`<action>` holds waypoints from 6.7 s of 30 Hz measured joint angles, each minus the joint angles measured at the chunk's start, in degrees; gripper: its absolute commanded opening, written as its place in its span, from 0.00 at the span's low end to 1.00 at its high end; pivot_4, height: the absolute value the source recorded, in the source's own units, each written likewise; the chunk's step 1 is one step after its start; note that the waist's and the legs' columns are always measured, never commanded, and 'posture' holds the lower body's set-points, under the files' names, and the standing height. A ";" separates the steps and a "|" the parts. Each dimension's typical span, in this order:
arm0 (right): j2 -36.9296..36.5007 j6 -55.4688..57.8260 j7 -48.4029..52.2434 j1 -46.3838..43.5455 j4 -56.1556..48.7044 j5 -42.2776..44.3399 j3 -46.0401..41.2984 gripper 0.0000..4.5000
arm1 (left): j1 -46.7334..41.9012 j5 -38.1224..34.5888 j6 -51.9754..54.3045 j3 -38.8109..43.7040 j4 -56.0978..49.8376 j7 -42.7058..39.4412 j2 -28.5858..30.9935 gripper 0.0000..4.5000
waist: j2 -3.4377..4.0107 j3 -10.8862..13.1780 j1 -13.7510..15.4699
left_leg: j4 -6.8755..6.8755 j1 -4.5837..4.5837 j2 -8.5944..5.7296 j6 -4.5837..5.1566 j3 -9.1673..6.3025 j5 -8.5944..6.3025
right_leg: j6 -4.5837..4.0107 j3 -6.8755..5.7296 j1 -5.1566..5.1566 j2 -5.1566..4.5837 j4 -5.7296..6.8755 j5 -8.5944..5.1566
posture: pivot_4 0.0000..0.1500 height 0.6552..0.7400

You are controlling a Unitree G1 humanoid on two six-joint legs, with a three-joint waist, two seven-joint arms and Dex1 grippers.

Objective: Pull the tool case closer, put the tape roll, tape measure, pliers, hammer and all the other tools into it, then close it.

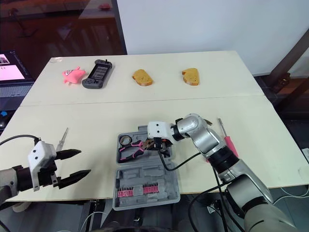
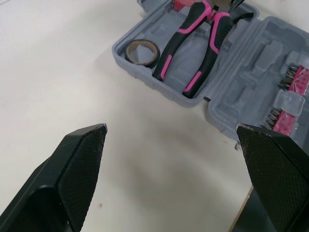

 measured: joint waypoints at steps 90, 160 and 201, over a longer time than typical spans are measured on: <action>-14.20 6.13 2.54 10.79 -18.03 13.72 -16.02 0.00 | -7.76 8.59 -16.91 -10.63 17.23 -6.30 7.49 0.81 | 0.12 -0.41 0.29 | -1.10 0.54 0.03 -0.10 -0.17 0.02 | -0.35 0.13 0.31 0.19 -0.88 -0.05 | 1.00 1.00; -4.74 -14.80 -6.14 11.03 9.34 -6.58 -7.47 0.00 | -31.33 26.40 -20.52 -33.82 33.31 5.04 -9.66 0.01 | 0.11 -0.30 0.20 | -0.79 1.00 0.04 -0.20 -0.24 0.13 | -0.19 0.17 0.79 0.37 -0.63 0.06 | 1.00 1.00; -5.36 -18.06 -7.09 11.23 12.46 -5.97 -8.59 0.00 | -32.72 28.45 -23.24 -31.64 36.33 8.33 -7.45 0.01 | 0.09 -0.31 0.22 | -0.83 1.03 0.05 -0.22 -0.26 0.14 | -0.19 0.17 0.78 0.40 -0.59 0.06 | 1.00 1.00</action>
